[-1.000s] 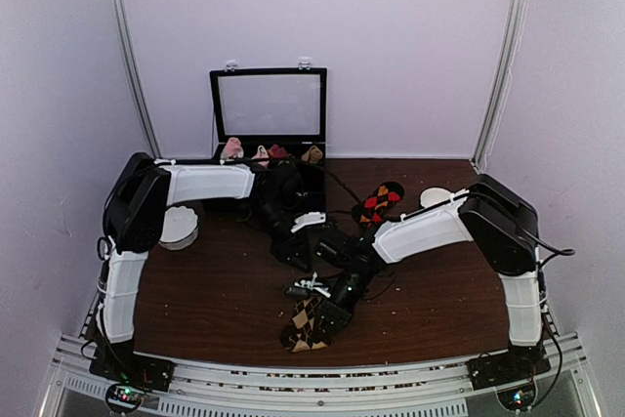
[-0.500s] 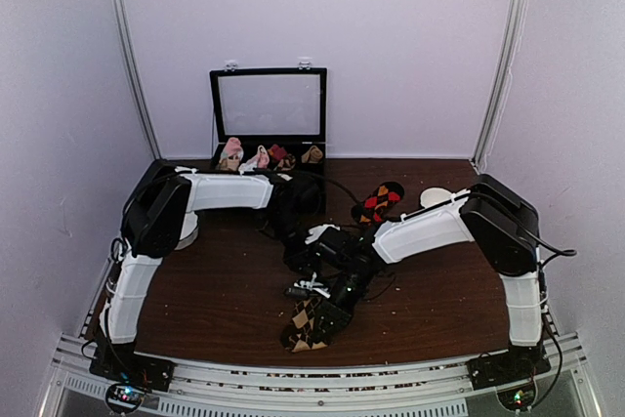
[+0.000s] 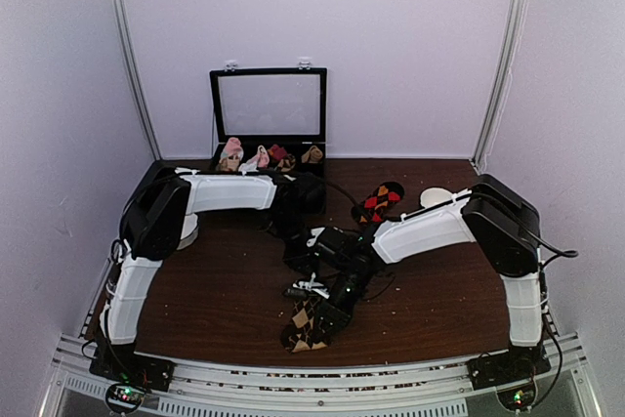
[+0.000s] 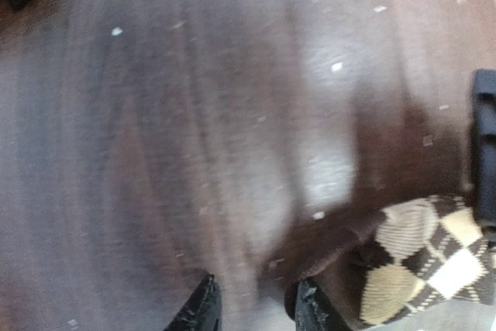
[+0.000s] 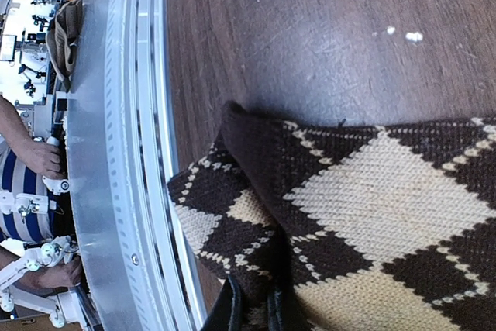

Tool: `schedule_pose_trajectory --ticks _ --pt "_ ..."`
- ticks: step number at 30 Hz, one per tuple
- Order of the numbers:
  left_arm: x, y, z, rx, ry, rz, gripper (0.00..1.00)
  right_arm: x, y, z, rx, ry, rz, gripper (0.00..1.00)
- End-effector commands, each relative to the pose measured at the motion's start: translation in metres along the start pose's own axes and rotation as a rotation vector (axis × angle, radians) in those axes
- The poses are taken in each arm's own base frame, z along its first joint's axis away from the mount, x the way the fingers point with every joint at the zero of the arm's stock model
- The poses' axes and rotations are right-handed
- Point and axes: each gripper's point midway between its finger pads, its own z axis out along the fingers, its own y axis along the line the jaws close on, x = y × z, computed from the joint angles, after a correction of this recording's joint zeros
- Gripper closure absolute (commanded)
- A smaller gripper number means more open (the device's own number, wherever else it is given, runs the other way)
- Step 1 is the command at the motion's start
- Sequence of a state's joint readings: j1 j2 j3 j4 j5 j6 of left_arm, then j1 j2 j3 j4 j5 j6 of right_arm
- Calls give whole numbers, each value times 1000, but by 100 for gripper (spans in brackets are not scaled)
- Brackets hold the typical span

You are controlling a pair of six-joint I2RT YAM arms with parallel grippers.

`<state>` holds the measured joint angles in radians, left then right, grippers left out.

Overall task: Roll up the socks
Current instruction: Roll the sock at the center of the board.

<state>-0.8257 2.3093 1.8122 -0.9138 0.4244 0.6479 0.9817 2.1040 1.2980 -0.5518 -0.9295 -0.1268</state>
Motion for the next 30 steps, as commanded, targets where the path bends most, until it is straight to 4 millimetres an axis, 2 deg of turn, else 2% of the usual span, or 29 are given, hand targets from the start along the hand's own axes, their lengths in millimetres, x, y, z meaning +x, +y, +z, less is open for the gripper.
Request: schedule_pose_trajectory --ticks 1,5,8,16,18,22,26,30 --pt "46 9 21 -129 247 48 66 52 -85 6 289 152 141 90" --pt "65 24 3 -180 256 0 67 35 -92 1 270 107 143 90" --pt "73 28 -5 -199 251 -16 67 30 -96 4 249 107 153 90" --pt "79 37 -14 -262 221 -57 67 37 -95 9 229 76 172 90" --pt "74 44 -19 -291 195 -65 66 38 -95 9 225 74 176 90" --pt "51 62 -34 -366 114 -85 63 29 -92 8 210 58 175 90" --pt "30 86 -66 -432 -18 -185 61 29 -91 6 218 57 184 90" --pt "27 89 -90 -373 -137 -269 58 39 -98 10 236 66 210 90"
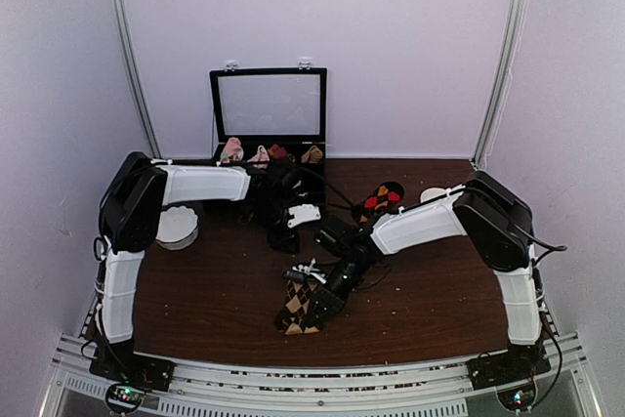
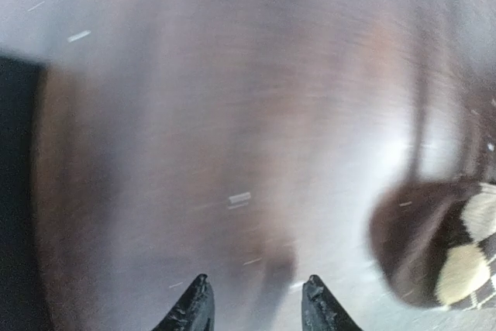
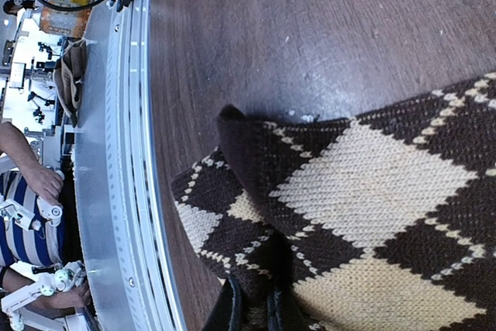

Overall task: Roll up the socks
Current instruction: Roll the sock at the center of the board.

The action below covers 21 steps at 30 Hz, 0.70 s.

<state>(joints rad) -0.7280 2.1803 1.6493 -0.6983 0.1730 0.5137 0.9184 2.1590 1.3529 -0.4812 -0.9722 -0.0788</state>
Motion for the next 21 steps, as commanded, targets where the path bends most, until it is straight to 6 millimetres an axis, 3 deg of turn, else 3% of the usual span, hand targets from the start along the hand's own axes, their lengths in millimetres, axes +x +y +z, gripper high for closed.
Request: schedule_pose_trajectory --ticks 1,4,6,11,16,21 --pt "-18 31 -41 3 -162 -140 58 68 -79 16 264 153 170 90" --pt "-16 24 -55 72 -223 -170 57 70 -82 19 256 146 190 90" --pt "-16 28 -69 89 -269 -196 46 69 -82 19 250 138 194 90" --pt "-25 27 -122 109 -425 -168 46 66 -82 17 222 115 230 91" --pt "-12 -22 -151 152 -490 62 53 68 -87 13 169 65 362 91" --pt "20 -84 -138 238 -408 253 60 81 -98 13 109 10 524 91"
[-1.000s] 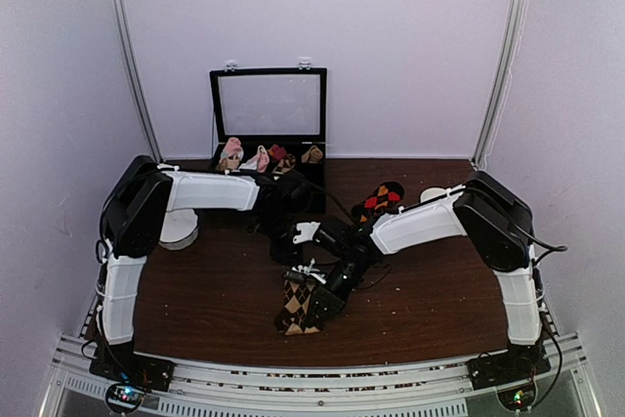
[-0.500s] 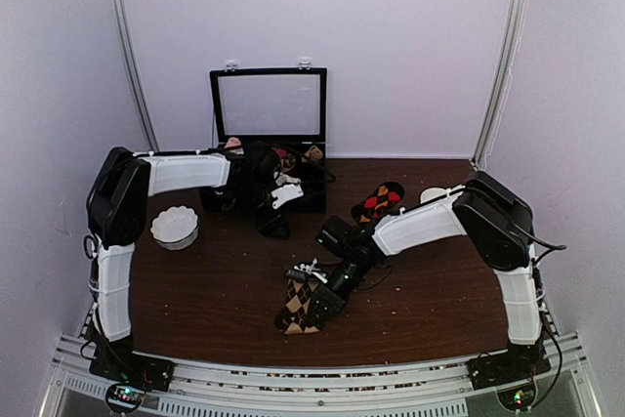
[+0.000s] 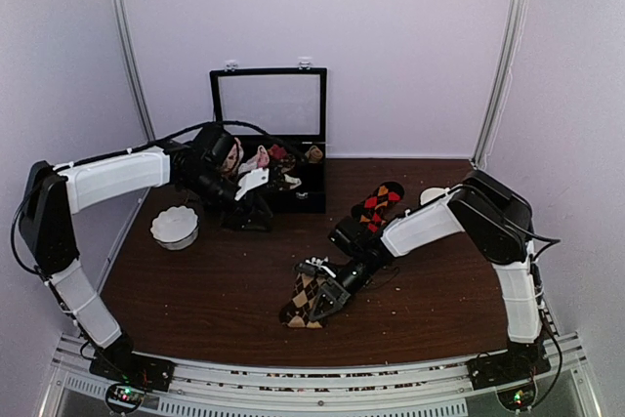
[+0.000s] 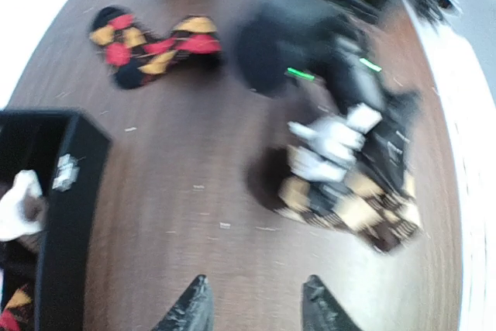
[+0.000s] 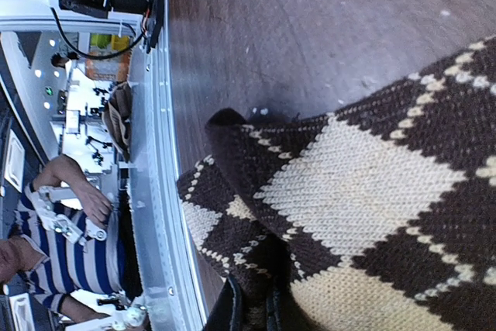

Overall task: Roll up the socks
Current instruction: Roll the sock at the center of the board.

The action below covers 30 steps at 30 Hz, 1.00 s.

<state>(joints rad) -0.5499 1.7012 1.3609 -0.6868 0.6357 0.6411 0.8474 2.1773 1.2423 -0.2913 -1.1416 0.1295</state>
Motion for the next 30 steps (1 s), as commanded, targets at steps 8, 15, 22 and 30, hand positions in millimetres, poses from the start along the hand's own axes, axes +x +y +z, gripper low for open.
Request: schedule_pose_trajectory --ticks 8,15,22,30 --pt "52 -124 58 217 160 421 60 72 -112 2 276 34 418 89" --pt "50 -127 101 167 231 540 58 72 -117 -1 300 24 428 89" --pt "50 -118 127 151 286 574 58 70 -117 -2 305 19 424 89" --pt "69 -111 145 147 363 555 57 64 -115 -4 309 3 407 87"
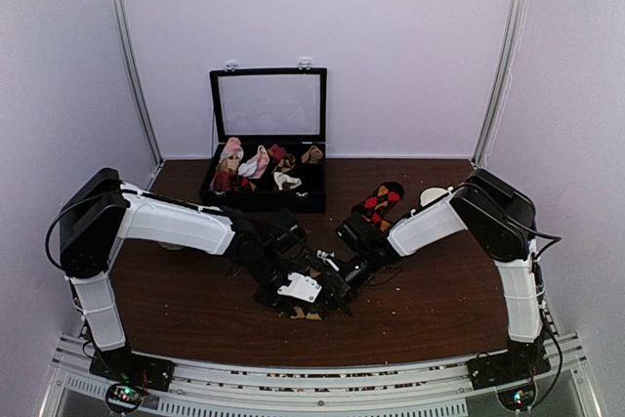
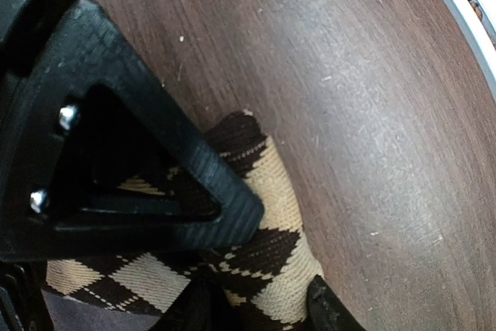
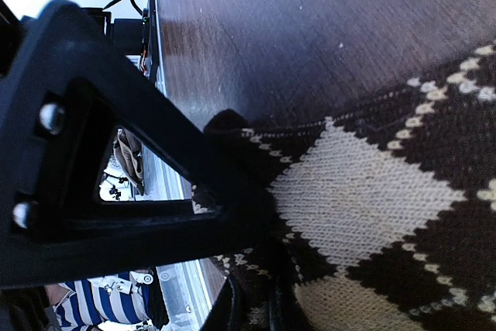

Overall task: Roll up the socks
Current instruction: Roll the sock at the center of the board.

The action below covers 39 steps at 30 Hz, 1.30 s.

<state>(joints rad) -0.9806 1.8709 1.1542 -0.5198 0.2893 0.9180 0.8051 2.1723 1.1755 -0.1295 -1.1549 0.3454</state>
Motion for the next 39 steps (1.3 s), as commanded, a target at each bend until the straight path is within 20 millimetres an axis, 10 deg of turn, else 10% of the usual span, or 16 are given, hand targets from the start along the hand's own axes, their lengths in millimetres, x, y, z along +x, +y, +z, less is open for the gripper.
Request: schedule_pose_trajectory --ticks 1,13,29,34,35,36,39 --pt "3 13 10 -34 40 11 60 56 -112 -1 343 55 241 87" --pt "9 -7 22 205 28 -221 91 32 -92 -23 401 -81 97 72" --pt "22 -8 10 362 -33 -430 89 30 -83 -72 548 -271 -18 64" --pt "23 -6 6 418 -44 -463 88 17 -52 -94 557 -409 -203 64" --pt "23 -5 6 431 -45 -466 88 16 -40 -99 554 -449 -267 58" --pt "23 -5 6 445 -45 -472 88 16 -31 -103 566 -477 -328 8" --pt "23 -4 5 478 -54 -486 88 20 -7 -112 638 -545 -507 0"
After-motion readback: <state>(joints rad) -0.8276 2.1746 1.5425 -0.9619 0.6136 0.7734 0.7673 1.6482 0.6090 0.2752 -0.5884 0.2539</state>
